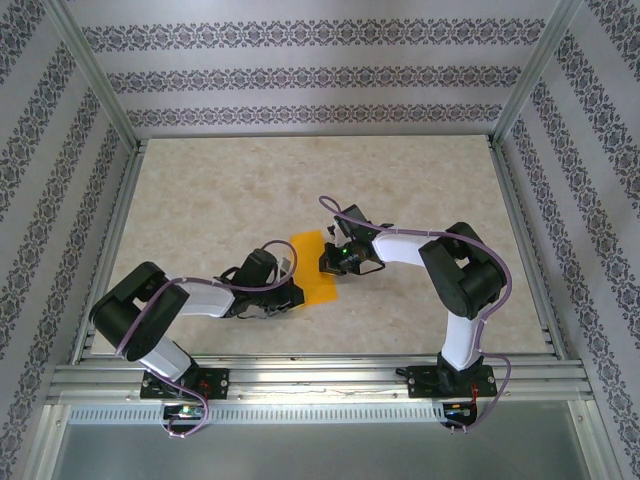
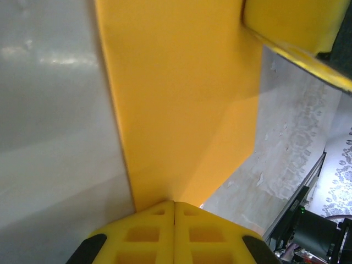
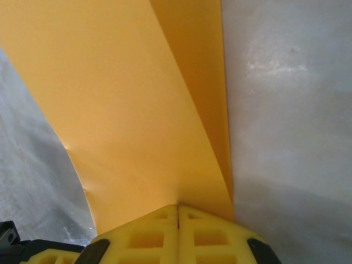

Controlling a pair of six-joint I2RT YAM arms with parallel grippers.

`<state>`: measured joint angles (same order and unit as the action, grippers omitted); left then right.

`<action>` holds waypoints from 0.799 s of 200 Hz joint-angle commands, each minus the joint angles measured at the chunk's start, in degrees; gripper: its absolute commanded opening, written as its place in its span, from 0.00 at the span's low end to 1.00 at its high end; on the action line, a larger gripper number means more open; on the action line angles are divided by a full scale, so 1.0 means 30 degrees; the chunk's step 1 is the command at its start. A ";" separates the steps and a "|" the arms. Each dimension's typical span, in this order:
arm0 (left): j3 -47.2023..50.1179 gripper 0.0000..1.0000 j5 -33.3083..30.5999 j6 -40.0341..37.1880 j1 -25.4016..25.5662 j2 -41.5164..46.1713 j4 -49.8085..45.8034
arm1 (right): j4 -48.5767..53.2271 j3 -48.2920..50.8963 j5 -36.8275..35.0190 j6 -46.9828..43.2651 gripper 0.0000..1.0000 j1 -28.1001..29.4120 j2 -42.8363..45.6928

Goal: Fold a paper plane with a square sheet of paper (pick it up from the middle)
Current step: Fold the paper in half at the center of the table.

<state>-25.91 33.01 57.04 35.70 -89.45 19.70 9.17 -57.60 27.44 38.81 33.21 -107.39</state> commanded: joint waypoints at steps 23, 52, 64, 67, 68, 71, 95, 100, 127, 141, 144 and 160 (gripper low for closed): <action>0.0117 0.08 -0.0448 -0.1846 0.0570 0.1184 -0.4848 | 0.1677 0.0781 -0.1764 0.0043 0.00 -0.0057 -0.0713; -0.0738 0.08 -0.0870 -0.2686 0.0667 0.1707 -0.6549 | 0.1635 0.0806 -0.1765 0.0042 0.00 -0.0064 -0.0720; -0.1243 0.08 -0.0781 -0.2859 0.0667 0.2079 -0.6921 | 0.1602 0.0797 -0.1677 0.0072 0.00 -0.0028 -0.0784; -0.1365 0.08 -0.0780 -0.2857 0.0675 0.2223 -0.7011 | 0.1628 0.0777 -0.1651 0.0072 0.00 -0.0026 -0.0793; -0.1403 0.08 -0.0780 -0.2849 0.0671 0.2280 -0.7024 | 0.1615 0.0760 -0.1649 0.0072 0.00 -0.0026 -0.0793; -0.1531 0.08 -0.0843 -0.2845 0.0679 0.2454 -0.7097 | 0.1629 0.0761 -0.1647 0.0057 0.00 -0.0029 -0.0779; -0.3210 0.11 -0.1922 -0.3295 0.0547 0.4000 -0.8444 | 0.1750 0.0694 -0.1651 -0.0044 0.00 -0.0021 -0.0750; -0.3765 0.11 -0.2251 -0.3531 0.0354 0.4108 -0.9097 | 0.1752 0.0713 -0.1655 -0.0045 0.00 -0.0016 -0.0735; -0.5920 0.12 -0.1806 -0.4364 -0.1422 0.2788 -0.9240 | 0.1578 0.0776 -0.1534 0.0034 0.00 0.0004 -0.0762; -0.6958 0.10 -0.0484 -0.4368 -0.2269 0.1114 -0.8233 | 0.1662 0.0743 -0.1471 0.0048 0.00 0.0004 -0.0823; -0.7206 0.09 -0.0289 -0.4364 -0.2424 0.0715 -0.8124 | 0.1690 0.0697 -0.1471 0.0044 0.00 0.0004 -0.0823; -0.8265 0.08 0.0131 -0.4512 -0.2861 -0.0922 -0.7560 | 0.1750 0.0682 -0.1427 0.0010 0.00 -0.0011 -0.0744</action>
<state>-47.62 30.28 46.02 29.45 -85.21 -3.92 9.17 -57.60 27.46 38.81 33.21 -107.39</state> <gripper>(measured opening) 0.083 0.049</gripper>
